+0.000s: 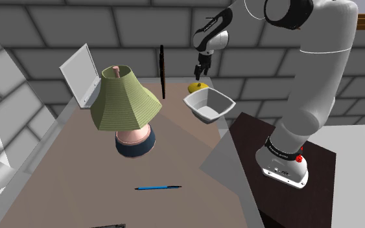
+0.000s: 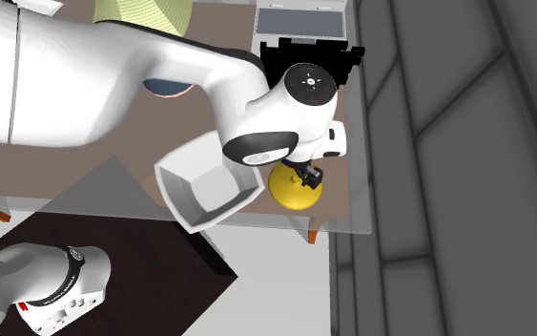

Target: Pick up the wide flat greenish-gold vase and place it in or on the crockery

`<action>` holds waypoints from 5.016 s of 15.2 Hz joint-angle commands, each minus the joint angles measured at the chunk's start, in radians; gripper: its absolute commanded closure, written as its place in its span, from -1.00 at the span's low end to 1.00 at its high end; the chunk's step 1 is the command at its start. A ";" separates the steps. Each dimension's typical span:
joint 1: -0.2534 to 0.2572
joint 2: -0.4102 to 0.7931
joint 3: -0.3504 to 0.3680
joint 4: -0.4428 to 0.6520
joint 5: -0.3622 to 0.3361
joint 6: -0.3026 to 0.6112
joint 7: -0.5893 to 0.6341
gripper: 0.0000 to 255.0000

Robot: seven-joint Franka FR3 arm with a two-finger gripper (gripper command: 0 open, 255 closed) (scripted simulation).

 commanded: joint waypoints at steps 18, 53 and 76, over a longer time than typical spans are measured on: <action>-0.036 0.161 0.033 0.079 0.074 0.082 -0.056 1.00; -0.007 -0.037 -0.010 0.173 -0.021 -0.200 0.019 1.00; 0.089 -0.682 0.104 -0.362 -0.194 -0.278 0.319 1.00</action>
